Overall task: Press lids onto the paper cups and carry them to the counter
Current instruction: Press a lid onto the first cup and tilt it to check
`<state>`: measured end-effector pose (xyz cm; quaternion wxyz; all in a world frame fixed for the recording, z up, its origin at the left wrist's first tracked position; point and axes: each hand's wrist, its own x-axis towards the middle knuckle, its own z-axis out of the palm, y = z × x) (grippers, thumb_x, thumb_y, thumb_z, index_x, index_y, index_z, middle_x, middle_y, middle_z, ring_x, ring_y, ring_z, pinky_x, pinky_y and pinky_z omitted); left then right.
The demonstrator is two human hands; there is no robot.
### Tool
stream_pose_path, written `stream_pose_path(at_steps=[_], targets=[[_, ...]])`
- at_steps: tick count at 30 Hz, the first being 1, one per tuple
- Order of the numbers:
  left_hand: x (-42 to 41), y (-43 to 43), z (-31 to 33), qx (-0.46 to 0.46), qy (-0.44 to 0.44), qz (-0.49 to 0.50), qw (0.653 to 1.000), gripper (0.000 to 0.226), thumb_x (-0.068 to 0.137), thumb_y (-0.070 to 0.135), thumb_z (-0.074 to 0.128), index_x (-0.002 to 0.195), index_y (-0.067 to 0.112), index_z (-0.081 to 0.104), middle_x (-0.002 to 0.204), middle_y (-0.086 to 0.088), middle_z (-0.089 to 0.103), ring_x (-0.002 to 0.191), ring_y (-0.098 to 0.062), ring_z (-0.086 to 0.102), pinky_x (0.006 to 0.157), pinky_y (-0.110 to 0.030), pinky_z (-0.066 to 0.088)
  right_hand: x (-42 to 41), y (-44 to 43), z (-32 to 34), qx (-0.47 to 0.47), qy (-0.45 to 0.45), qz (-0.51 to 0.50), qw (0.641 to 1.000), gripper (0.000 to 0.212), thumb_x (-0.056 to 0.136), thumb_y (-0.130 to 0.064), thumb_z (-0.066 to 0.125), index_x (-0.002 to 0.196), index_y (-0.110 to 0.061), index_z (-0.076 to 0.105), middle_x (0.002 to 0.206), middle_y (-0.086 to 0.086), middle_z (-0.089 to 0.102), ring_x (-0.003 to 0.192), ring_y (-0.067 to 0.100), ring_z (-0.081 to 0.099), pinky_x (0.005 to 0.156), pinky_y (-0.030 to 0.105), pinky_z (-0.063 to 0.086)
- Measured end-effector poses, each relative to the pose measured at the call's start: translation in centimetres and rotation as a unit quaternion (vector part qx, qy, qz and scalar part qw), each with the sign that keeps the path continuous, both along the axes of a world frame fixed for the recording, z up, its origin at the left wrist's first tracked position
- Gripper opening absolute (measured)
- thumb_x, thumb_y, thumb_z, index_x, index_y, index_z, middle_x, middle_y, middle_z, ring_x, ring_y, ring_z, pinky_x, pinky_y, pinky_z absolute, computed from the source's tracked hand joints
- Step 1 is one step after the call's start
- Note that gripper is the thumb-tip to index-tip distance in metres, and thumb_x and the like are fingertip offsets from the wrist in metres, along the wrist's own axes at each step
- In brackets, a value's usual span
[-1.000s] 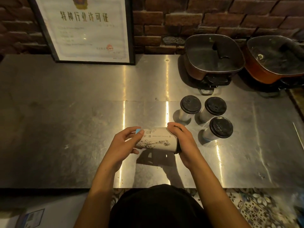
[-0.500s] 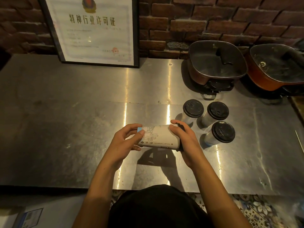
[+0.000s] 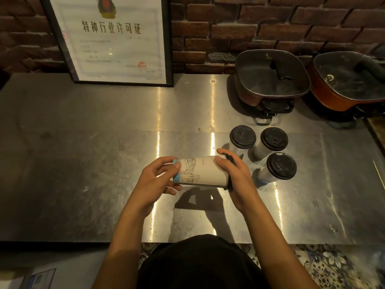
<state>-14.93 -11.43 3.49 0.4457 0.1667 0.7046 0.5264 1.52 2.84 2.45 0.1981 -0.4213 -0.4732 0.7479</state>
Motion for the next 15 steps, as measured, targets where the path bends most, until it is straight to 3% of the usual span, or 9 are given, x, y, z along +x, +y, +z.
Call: stream_pose_path(at_steps=[4, 10, 15], targets=[[-0.17, -0.21, -0.27, 0.015, 0.008, -0.028, 0.999, 0.032, 0.096, 0.027, 0.066, 0.128, 0.030, 0.062, 0.131, -0.004, 0.065, 0.107, -0.036, 0.072, 0.072, -0.031, 0.063, 0.23, 0.10, 0.15, 0.006, 0.007, -0.008, 1.000, 0.049, 0.079, -0.043, 0.069, 0.126, -0.032, 0.063, 0.129, 0.006, 0.059, 0.113, 0.027, 0.062, 0.059, 0.018, 0.052], [0.27, 0.15, 0.11, -0.017, -0.016, -0.019, 1.000, 0.034, 0.098, 0.034, 0.061, 0.130, 0.026, 0.062, 0.124, -0.008, 0.066, 0.082, -0.031, 0.078, 0.064, -0.029, 0.062, 0.52, -0.07, -0.08, 0.017, 0.009, -0.012, 1.000, 0.048, 0.079, -0.042, 0.070, 0.126, -0.032, 0.065, 0.127, 0.005, 0.058, 0.113, 0.027, 0.061, 0.058, 0.018, 0.052], [0.30, -0.57, -0.06, 0.029, 0.021, -0.029, 0.999, 0.030, 0.096, 0.022, 0.067, 0.124, 0.031, 0.065, 0.127, 0.004, 0.068, 0.112, -0.024, 0.071, 0.077, -0.032, 0.064, 0.80, -0.09, -0.15, 0.003, 0.009, -0.022, 1.000, 0.045, 0.080, -0.041, 0.069, 0.123, -0.030, 0.067, 0.124, 0.009, 0.062, 0.106, 0.025, 0.064, 0.057, 0.019, 0.051]])
